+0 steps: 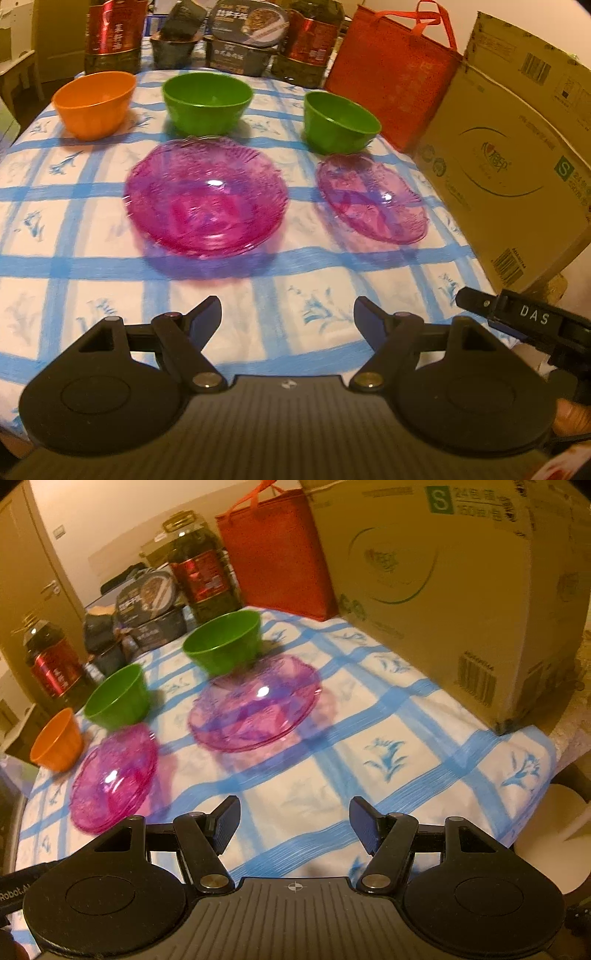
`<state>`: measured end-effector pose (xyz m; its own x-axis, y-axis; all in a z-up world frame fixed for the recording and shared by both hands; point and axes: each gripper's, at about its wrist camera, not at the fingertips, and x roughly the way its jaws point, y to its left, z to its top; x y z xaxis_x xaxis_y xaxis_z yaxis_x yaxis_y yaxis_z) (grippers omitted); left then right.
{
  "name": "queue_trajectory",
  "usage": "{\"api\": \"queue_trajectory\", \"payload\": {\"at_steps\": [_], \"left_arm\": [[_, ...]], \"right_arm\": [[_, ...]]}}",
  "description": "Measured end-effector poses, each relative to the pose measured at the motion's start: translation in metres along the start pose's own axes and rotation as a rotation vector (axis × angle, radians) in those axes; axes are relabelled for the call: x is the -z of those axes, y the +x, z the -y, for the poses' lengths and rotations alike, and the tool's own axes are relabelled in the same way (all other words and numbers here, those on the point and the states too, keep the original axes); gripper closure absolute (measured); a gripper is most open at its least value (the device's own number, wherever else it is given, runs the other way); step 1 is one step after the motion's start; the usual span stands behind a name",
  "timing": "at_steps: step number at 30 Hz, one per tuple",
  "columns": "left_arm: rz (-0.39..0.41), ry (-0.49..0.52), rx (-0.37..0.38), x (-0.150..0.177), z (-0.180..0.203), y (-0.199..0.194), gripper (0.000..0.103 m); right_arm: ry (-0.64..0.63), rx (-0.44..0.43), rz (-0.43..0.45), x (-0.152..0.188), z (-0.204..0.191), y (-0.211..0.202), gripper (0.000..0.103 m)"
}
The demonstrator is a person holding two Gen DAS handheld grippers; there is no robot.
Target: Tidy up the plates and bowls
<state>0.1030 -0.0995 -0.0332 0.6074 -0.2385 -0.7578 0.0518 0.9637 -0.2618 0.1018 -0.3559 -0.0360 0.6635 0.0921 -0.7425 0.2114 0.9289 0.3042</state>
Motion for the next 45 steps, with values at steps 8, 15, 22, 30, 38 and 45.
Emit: {"api": "queue_trajectory", "payload": {"at_steps": [8, 15, 22, 30, 38, 45], "left_arm": [[-0.012, -0.005, 0.031, -0.018, 0.028, 0.028, 0.026], [-0.014, -0.070, 0.023, -0.032, 0.044, 0.054, 0.026], [0.008, -0.098, 0.015, -0.043, 0.059, 0.081, 0.026], [0.021, -0.153, -0.004, -0.050, 0.068, 0.116, 0.040], [0.052, -0.202, -0.033, -0.050, 0.067, 0.145, 0.050], [0.063, -0.243, -0.042, -0.052, 0.058, 0.162, 0.065]], "right_arm": [[0.018, 0.031, 0.007, -0.023, 0.027, 0.015, 0.038], [0.022, 0.023, -0.001, -0.038, 0.043, 0.033, 0.038], [0.000, -0.005, 0.008, -0.059, 0.051, 0.053, 0.038], [-0.024, -0.026, 0.024, -0.087, 0.058, 0.085, 0.038], [-0.075, -0.053, 0.006, -0.099, 0.054, 0.117, 0.038], [-0.105, -0.060, -0.017, -0.105, 0.051, 0.142, 0.046]]}}
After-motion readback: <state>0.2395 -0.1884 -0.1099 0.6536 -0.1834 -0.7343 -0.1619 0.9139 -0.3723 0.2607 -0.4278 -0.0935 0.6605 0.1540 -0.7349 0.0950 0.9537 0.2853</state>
